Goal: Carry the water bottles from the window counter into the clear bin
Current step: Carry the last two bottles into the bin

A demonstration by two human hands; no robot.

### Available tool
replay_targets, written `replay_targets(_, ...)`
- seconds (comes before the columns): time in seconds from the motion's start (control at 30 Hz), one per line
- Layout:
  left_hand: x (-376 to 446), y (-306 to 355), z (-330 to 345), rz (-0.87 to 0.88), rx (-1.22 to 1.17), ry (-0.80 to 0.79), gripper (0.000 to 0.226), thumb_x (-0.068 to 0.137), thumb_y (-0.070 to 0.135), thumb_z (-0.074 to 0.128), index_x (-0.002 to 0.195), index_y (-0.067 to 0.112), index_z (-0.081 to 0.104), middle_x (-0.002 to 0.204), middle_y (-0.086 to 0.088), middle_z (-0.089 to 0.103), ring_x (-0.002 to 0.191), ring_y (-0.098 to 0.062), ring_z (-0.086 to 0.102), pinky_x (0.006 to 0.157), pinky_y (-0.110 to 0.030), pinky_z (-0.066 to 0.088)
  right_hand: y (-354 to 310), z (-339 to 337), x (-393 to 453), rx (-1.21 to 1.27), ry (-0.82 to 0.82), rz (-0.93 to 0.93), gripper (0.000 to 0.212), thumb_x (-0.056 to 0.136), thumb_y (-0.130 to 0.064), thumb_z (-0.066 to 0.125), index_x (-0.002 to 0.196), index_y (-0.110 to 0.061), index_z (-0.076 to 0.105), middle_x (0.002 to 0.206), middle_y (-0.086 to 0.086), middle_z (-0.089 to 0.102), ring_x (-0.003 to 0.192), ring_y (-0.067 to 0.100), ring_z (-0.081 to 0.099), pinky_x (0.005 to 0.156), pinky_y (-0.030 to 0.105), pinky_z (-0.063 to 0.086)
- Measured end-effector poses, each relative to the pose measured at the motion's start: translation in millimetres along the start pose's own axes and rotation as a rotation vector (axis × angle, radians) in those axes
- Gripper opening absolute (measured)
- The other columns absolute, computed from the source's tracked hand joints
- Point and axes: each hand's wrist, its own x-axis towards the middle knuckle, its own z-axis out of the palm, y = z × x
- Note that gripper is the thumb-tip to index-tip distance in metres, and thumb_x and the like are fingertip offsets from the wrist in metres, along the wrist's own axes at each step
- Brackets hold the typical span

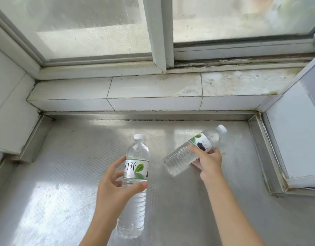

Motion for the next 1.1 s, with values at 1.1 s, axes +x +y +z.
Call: replay_targets(1.1, -149, 0, -47, 0.469, -0.033, -0.43, 0.085, 0.054, 0.023, 0.097, 0.12, 0.057, 0.056, 0.105, 0.011, 0.071, 0.085, -0.003, 0.069, 0.077, -0.028, 0.055, 60, -136, -304, -0.07, 0.134, -0.566, 0.096, 0.056, 0.01, 0.084, 0.109, -0.061, 0.047, 0.103, -0.01, 0.069, 0.079, 0.014, 0.071, 0.071, 0.032, 0.056)
